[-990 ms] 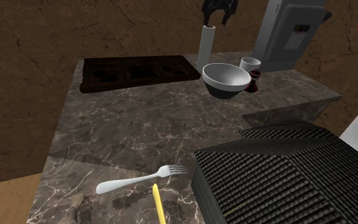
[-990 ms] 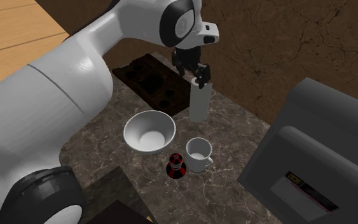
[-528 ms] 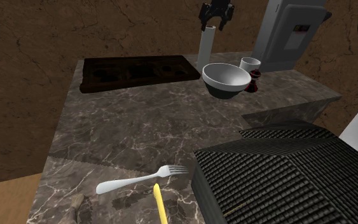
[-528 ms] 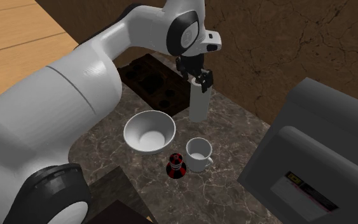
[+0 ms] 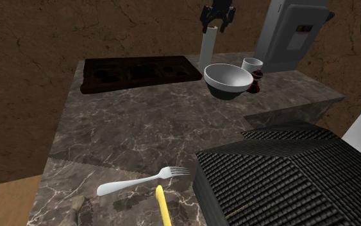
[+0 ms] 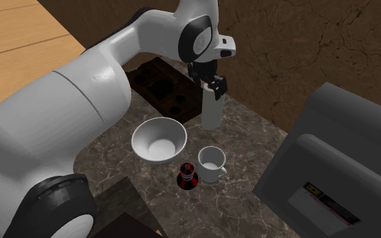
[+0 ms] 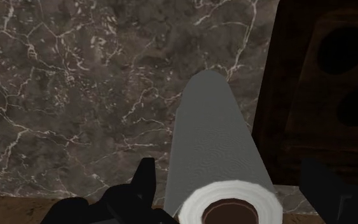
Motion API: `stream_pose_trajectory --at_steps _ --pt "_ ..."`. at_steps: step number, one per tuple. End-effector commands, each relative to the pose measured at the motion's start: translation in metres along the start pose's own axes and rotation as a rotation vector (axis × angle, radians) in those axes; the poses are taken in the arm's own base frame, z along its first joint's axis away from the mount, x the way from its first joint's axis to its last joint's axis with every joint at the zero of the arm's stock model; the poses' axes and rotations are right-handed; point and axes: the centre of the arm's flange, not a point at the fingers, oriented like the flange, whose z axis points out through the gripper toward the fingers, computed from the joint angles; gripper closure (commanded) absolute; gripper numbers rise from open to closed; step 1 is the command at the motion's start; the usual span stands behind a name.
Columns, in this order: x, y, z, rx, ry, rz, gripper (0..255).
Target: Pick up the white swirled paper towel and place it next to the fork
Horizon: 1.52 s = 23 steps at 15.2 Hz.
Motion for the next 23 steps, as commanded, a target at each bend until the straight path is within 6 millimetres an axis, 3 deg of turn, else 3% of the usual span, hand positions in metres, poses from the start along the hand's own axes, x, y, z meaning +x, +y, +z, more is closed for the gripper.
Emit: stream_pose_trajectory --at_steps 1,2,11,23 --pt "0.000 0.000 0.000 0.000 0.000 0.000 0" --pt "0.000 0.000 0.000 0.000 0.000 0.000 255" --pt "0.000 0.000 0.000 0.000 0.000 0.000 255" --pt "0.013 0.000 -0.062 0.000 0.000 0.000 255"
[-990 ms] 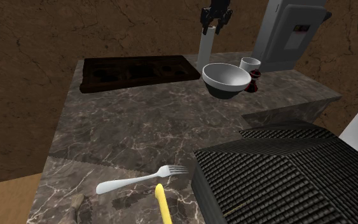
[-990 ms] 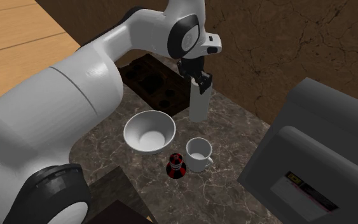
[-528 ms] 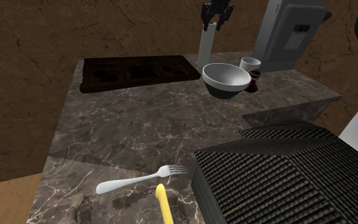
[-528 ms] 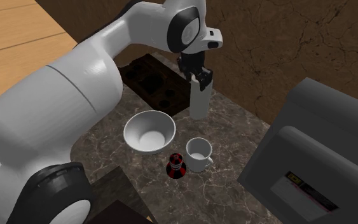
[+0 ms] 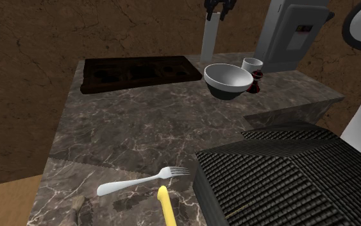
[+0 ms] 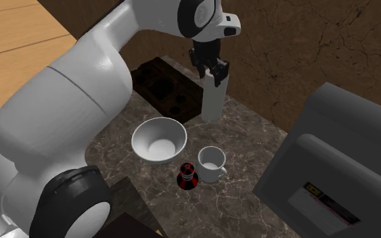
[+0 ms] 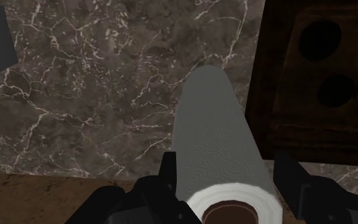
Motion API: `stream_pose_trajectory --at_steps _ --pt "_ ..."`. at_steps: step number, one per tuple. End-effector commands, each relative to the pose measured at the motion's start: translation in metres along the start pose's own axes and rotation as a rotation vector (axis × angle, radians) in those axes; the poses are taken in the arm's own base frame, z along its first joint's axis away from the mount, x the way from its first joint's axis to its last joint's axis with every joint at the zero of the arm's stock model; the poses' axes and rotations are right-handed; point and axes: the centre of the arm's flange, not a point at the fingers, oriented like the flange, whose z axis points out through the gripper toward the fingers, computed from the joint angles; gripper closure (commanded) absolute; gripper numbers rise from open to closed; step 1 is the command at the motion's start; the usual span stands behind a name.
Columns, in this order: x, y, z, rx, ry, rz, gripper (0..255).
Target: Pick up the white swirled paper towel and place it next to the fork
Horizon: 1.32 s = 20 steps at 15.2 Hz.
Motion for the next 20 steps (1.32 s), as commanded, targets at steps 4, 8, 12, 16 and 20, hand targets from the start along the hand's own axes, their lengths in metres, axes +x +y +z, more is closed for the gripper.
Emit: stream_pose_trajectory --at_steps 4,8,12,16,20 --pt "0.003 -0.001 -0.027 0.000 0.000 0.000 255" --pt "-0.005 -0.008 -0.042 0.000 0.000 0.000 255" --pt "-0.050 -0.034 -0.052 0.000 0.000 0.000 255" --pt "-0.094 -0.061 -0.061 0.000 0.000 0.000 255" --pt "-0.139 -0.087 -0.070 0.000 0.000 0.000 255"
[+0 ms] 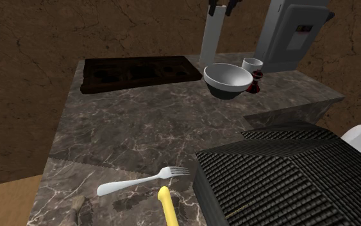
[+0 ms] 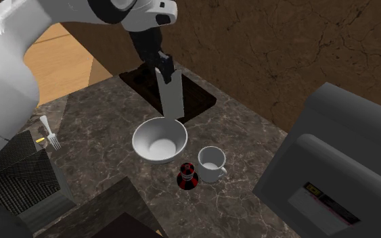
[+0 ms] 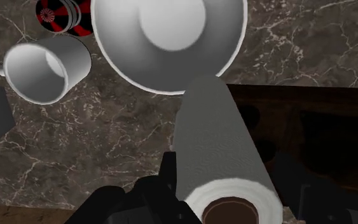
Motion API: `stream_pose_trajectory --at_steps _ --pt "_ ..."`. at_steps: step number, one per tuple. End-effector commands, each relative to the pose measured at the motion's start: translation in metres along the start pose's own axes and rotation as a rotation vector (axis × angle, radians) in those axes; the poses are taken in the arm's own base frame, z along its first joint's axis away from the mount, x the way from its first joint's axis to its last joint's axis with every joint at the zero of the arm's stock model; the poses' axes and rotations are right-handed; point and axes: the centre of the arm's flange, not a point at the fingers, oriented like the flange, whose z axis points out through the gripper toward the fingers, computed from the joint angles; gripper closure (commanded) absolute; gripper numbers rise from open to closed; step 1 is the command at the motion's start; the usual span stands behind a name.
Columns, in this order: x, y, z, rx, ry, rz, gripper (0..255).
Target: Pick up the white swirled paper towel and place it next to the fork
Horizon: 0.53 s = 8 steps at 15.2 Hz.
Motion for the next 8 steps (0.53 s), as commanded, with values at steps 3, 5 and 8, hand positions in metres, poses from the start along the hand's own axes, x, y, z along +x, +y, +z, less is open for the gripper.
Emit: stream_pose_trajectory --at_steps 3,5,8 --pt "-0.045 -0.025 -0.008 -0.001 -0.001 0.001 255" --pt "-0.067 -0.038 -0.013 -0.001 -0.001 0.001 255" --pt "-0.100 -0.058 -0.020 -0.001 -0.001 0.001 255"
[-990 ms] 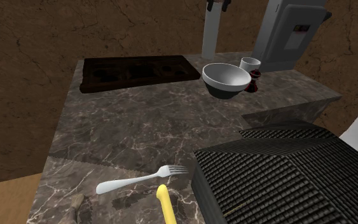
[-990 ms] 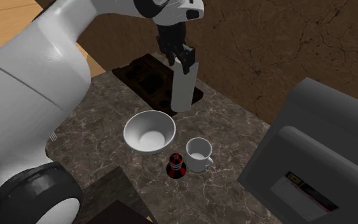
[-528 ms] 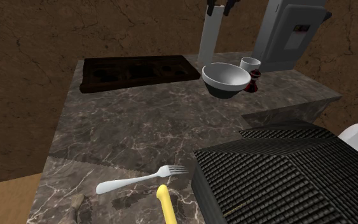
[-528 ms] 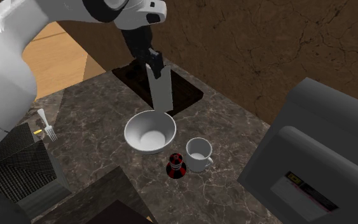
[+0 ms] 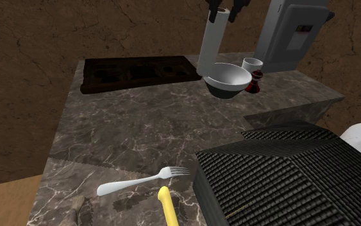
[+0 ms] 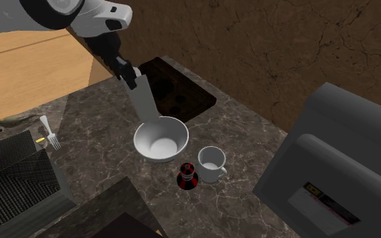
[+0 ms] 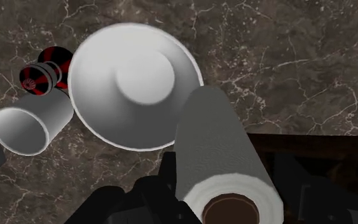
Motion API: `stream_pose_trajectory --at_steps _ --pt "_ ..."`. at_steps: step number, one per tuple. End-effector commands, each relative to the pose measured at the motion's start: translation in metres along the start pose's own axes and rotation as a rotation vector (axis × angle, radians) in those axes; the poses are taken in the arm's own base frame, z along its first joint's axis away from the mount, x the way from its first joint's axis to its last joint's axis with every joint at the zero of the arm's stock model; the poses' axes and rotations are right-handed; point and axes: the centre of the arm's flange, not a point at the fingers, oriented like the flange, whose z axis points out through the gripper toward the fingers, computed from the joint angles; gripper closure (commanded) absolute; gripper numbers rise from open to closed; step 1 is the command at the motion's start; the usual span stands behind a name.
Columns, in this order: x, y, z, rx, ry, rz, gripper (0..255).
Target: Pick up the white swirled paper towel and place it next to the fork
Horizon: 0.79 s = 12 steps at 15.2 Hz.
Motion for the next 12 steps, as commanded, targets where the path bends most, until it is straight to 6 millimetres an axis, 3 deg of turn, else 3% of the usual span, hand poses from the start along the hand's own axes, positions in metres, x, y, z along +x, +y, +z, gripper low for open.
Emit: stream_pose_trajectory --at_steps 1,12 --pt "-0.024 -0.013 -0.006 -0.001 -0.001 0.001 255" --pt "-0.147 -0.086 -0.031 -0.001 -0.001 0.001 255"
